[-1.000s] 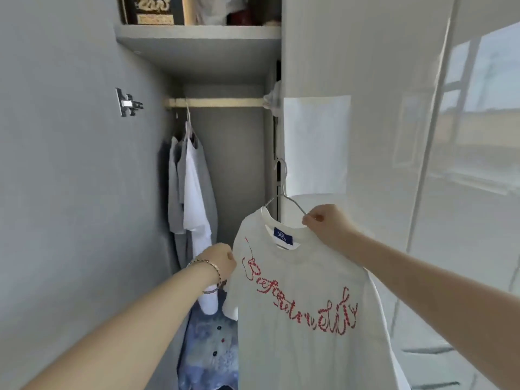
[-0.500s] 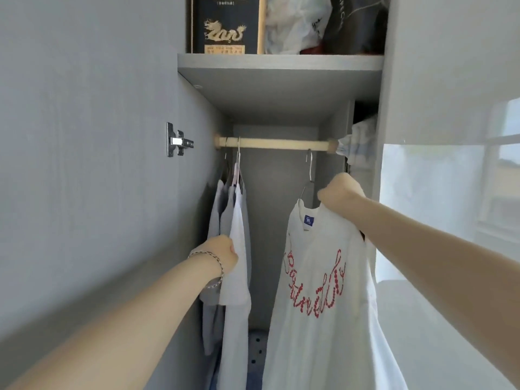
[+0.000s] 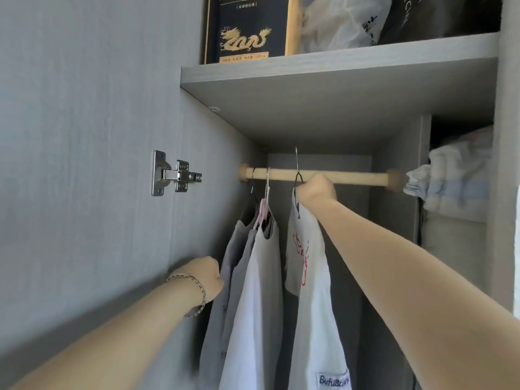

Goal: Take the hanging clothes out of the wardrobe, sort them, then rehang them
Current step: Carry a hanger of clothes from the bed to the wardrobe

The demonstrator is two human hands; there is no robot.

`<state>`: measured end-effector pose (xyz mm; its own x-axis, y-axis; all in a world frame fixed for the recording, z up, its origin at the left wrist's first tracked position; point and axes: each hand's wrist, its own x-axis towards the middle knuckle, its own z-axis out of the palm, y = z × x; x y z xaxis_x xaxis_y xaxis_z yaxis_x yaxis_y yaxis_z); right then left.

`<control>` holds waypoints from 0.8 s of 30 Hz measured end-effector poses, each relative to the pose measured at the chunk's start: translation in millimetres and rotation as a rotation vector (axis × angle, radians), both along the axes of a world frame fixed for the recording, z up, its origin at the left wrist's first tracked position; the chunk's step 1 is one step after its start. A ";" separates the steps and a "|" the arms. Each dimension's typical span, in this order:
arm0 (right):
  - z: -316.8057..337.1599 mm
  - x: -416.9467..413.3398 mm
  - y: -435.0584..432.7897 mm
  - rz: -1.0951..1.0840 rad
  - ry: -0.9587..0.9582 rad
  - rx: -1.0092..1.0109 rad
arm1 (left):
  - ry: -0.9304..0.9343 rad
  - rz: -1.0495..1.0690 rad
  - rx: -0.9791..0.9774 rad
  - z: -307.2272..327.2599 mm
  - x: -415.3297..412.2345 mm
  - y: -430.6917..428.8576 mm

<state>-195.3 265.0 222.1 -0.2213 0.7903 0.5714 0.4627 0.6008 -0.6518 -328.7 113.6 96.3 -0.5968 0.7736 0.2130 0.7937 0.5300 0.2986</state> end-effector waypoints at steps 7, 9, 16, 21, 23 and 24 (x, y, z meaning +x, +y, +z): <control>-48.5 -48.4 35.9 0.072 0.028 -0.129 | -0.028 0.061 0.053 -16.7 -12.4 16.9; -54.3 -59.0 34.6 0.105 0.061 -0.117 | -0.038 0.068 0.081 -19.9 -13.7 20.7; -58.5 -81.8 32.8 0.212 0.011 -0.213 | -0.052 0.042 0.082 -16.3 -11.1 15.8; -62.2 -56.9 26.8 0.214 -0.041 -0.225 | -0.044 0.019 0.055 -14.3 -4.2 4.5; -68.3 -38.3 18.8 0.210 -0.110 -0.255 | -0.049 -0.001 0.023 -11.6 1.5 -0.9; -72.3 -28.1 11.0 0.200 -0.167 -0.283 | -0.064 -0.009 0.000 -10.2 5.8 -4.3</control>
